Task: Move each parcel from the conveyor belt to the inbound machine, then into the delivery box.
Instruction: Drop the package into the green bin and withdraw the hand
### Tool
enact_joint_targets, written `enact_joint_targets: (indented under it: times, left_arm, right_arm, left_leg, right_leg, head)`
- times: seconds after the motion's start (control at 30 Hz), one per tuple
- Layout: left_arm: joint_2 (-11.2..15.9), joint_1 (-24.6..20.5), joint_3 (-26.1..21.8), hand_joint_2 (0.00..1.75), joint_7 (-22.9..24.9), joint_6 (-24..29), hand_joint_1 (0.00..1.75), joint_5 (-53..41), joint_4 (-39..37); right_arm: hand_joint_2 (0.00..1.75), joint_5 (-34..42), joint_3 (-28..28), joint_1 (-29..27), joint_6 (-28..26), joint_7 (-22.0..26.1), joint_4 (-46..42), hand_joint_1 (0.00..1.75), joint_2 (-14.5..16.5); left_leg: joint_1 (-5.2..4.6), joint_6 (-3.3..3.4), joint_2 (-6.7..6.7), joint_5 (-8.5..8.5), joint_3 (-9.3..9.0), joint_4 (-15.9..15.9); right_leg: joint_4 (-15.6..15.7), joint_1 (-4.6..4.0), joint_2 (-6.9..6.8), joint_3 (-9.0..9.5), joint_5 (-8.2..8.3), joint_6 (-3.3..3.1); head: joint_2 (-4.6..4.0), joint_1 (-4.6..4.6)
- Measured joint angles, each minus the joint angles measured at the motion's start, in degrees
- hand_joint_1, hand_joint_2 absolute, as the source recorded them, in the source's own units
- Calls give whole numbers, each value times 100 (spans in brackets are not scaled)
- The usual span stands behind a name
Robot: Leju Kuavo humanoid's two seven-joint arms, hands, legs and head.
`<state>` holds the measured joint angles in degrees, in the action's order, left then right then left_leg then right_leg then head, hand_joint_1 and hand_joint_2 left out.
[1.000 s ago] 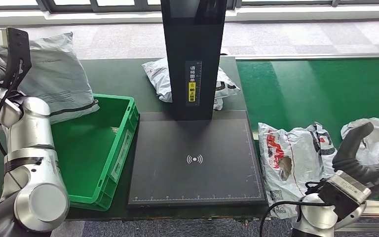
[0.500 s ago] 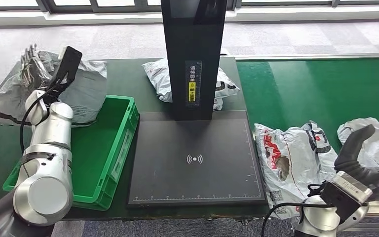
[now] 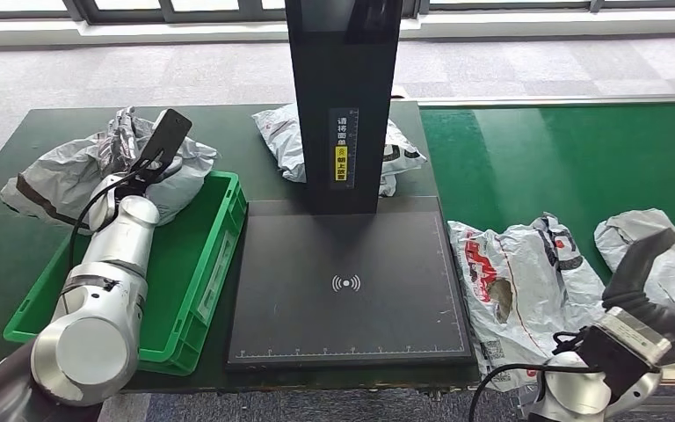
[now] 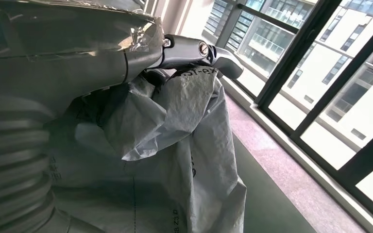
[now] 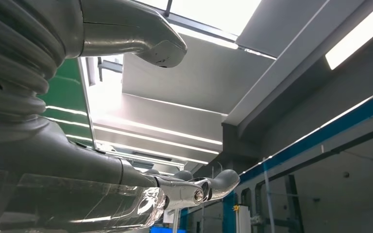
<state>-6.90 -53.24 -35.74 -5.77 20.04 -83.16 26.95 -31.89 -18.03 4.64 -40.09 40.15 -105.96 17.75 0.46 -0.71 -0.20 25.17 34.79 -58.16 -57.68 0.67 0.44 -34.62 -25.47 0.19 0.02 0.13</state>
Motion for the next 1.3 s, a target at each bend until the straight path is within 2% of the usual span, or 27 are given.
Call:
enact_joint_targets:
  times: [0.27, 0.5, 0.7, 0.77, 0.87, 1.03, 1.17, 1.3]
  left_arm:
    - [-222, 513, 209, 175, -270, 146, 0, 382, 485]
    - [-643, 1298, 615, 175, -494, 269, 0, 824, 1764]
    - [-797, 1599, 807, 175, -473, 257, 0, 923, 2341]
    - [-839, 1811, 930, 175, -393, 250, 0, 1124, 2670]
    - [-913, 2347, 1309, 175, -248, 307, 0, 1459, 3451]
    - [-1003, 3130, 1948, 175, 38, 753, 0, 1485, 4625]
    - [-1026, 3468, 2260, 175, 214, 965, 0, 1359, 5192]
    - [-1028, 3671, 2493, 175, 247, 1035, 0, 1332, 5544]
  right_arm:
    - [175, -24, -322, -53, 0, 1, 31, 0, 0]
    - [175, -290, -729, -94, 0, -4, 421, 0, -4]
    - [175, -413, -856, -102, 0, -8, 628, 0, -4]
    - [175, -785, -947, -70, 0, -113, 846, 0, -4]
    - [175, -1790, -1264, 92, 4, -531, 1502, 0, 2]
    - [175, -3220, -2212, 680, 5, -970, 2772, 0, 35]
    - [175, -3627, -2863, 1014, -1, -1232, 3556, 0, 11]
    - [175, -3952, -3213, 1274, -4, -1677, 4246, 0, -138]
  left_leg:
    - [0, 0, -2, 1, 1, 0]
    - [0, -1, -16, 4, 6, 0]
    - [0, -1, -14, 4, 6, 0]
    - [0, -3, -11, 6, 5, 1]
    - [1, -6, -8, 8, 5, 1]
    - [1, -5, -15, 9, 7, 1]
    - [1, -5, -16, 9, 7, 1]
    - [1, -5, -14, 9, 5, 1]
  right_leg:
    - [0, 1, -1, 2, 0, 0]
    - [0, 1, -15, 3, -6, 3]
    - [0, 0, -15, 3, -6, 2]
    - [0, -2, -11, 5, -6, 2]
    - [0, -2, -7, 4, -7, 1]
    - [2, 0, -13, 5, -9, 3]
    - [3, 0, -16, 6, -10, 3]
    - [3, -2, -15, 5, -9, 3]
  head:
    - [0, 0]
    - [0, 0]
    - [0, 0]
    - [0, -1]
    - [0, -1]
    - [0, -1]
    - [0, -1]
    - [0, -2]
